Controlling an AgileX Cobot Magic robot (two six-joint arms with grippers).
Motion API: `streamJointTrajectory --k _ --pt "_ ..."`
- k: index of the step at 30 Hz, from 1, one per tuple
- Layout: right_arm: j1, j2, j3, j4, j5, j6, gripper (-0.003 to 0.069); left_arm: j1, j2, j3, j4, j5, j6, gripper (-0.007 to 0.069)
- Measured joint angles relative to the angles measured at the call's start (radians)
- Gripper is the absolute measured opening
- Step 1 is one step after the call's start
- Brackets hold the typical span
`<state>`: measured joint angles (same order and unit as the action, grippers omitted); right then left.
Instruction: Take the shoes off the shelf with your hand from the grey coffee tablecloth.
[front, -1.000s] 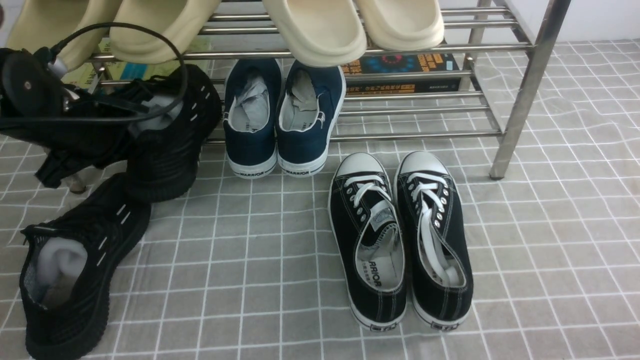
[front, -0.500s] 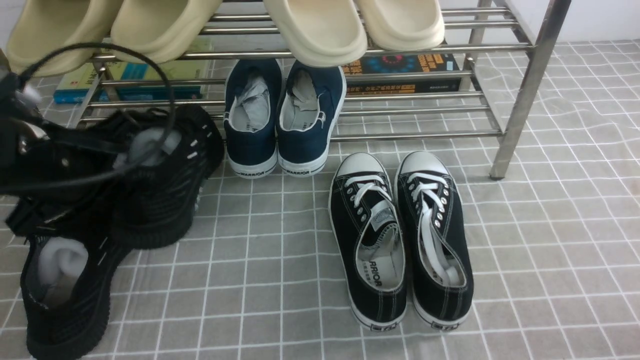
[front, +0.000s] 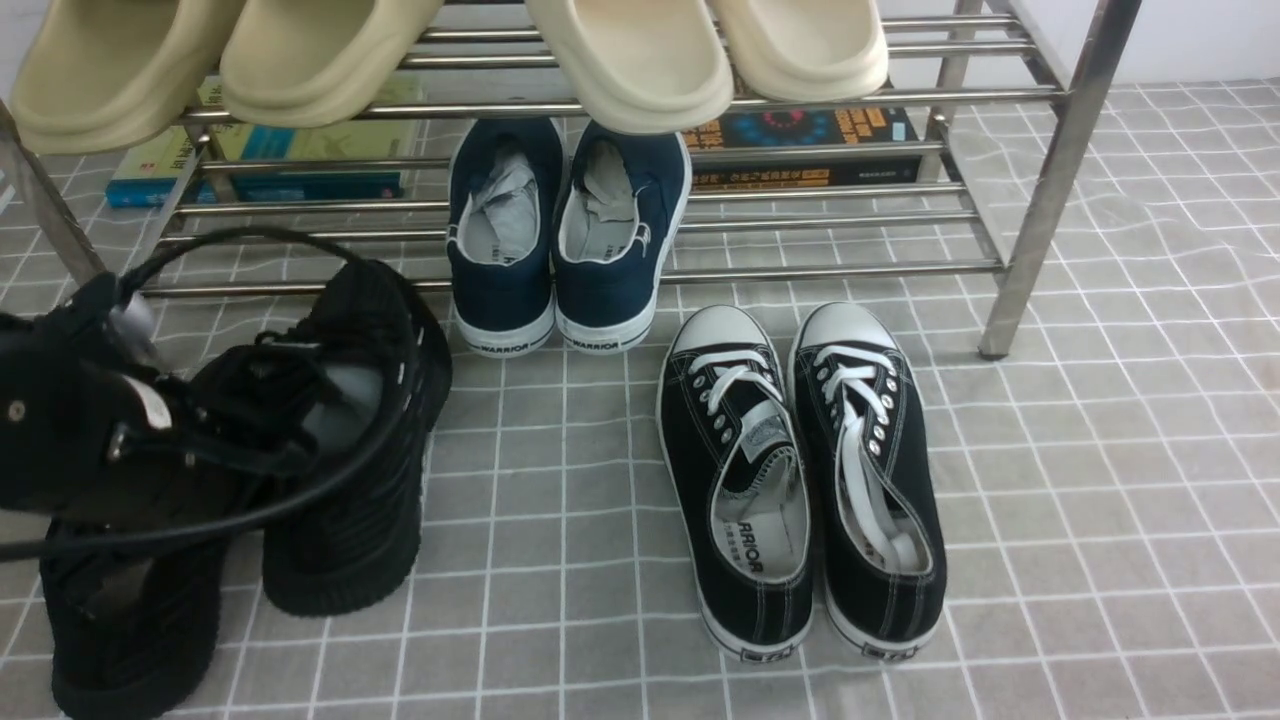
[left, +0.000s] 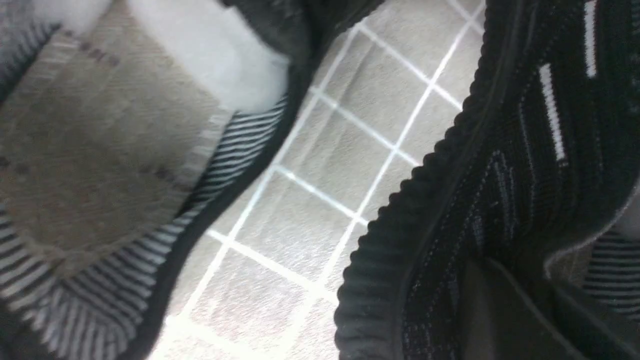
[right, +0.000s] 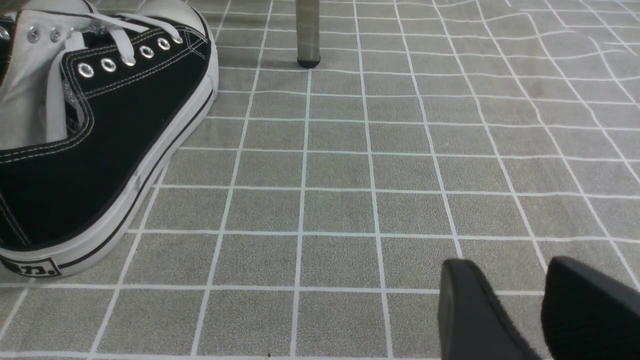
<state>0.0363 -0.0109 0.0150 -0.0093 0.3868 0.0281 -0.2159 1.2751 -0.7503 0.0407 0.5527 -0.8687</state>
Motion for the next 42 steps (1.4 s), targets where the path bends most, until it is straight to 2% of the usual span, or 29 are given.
streamJointTrajectory --k 15,18,20,21,22,23,25,27,28,31,33,34,35,36,37,39,42 --pt "0.0 0.0 0.0 0.0 0.0 0.0 0.0239 0.0 -0.001 0.088 0.006 0.009 -0.007 0.0038" --pt "0.0 0.0 0.0 0.0 0.0 0.0 0.0239 0.0 -0.003 0.088 0.006 0.019 -0.006 0.0075" --pt "0.0 0.0 0.0 0.0 0.0 0.0 0.0239 0.0 -0.01 0.086 0.006 0.05 -0.003 0.0146" --pt "0.0 0.0 0.0 0.0 0.0 0.0 0.0239 0.0 -0.01 0.085 0.006 0.05 -0.002 0.0153" --pt "0.0 0.0 0.0 0.0 0.0 0.0 0.0239 0.0 -0.016 0.07 0.006 0.071 0.014 0.02" --pt "0.0 0.0 0.0 0.0 0.0 0.0 0.0239 0.0 -0.019 0.068 0.006 0.071 0.014 0.02" --pt "0.0 0.0 0.0 0.0 0.0 0.0 0.0239 0.0 -0.042 0.022 0.006 0.12 0.07 0.0291" --pt "0.0 0.0 0.0 0.0 0.0 0.0 0.0239 0.0 -0.068 -0.022 0.008 0.167 0.118 0.0328" --pt "0.0 0.0 0.0 0.0 0.0 0.0 0.0239 0.0 -0.098 -0.066 0.011 0.214 0.196 0.0346" --pt "0.0 0.0 0.0 0.0 0.0 0.0 0.0239 0.0 -0.181 -0.182 0.016 0.354 0.369 0.0301" --pt "0.0 0.0 0.0 0.0 0.0 0.0 0.0239 0.0 -0.214 -0.217 0.019 0.411 0.436 0.0255" --pt "0.0 0.0 0.0 0.0 0.0 0.0 0.0239 0.0 -0.261 -0.263 0.022 0.481 0.52 0.0169" --pt "0.0 0.0 0.0 0.0 0.0 0.0 0.0239 0.0 -0.292 -0.274 0.022 0.516 0.552 0.0126" --pt "0.0 0.0 0.0 0.0 0.0 0.0 0.0239 0.0 -0.292 -0.276 0.022 0.516 0.559 0.0115" --pt "0.0 0.0 0.0 0.0 0.0 0.0 0.0239 0.0 -0.346 -0.279 0.017 0.564 0.605 0.0048" --pt "0.0 0.0 0.0 0.0 0.0 0.0 0.0239 0.0 -0.432 -0.259 -0.001 0.612 0.667 0.0011" --pt "0.0 0.0 0.0 0.0 0.0 0.0 0.0239 0.0 -0.558 -0.199 -0.047 0.625 0.738 0.0001"
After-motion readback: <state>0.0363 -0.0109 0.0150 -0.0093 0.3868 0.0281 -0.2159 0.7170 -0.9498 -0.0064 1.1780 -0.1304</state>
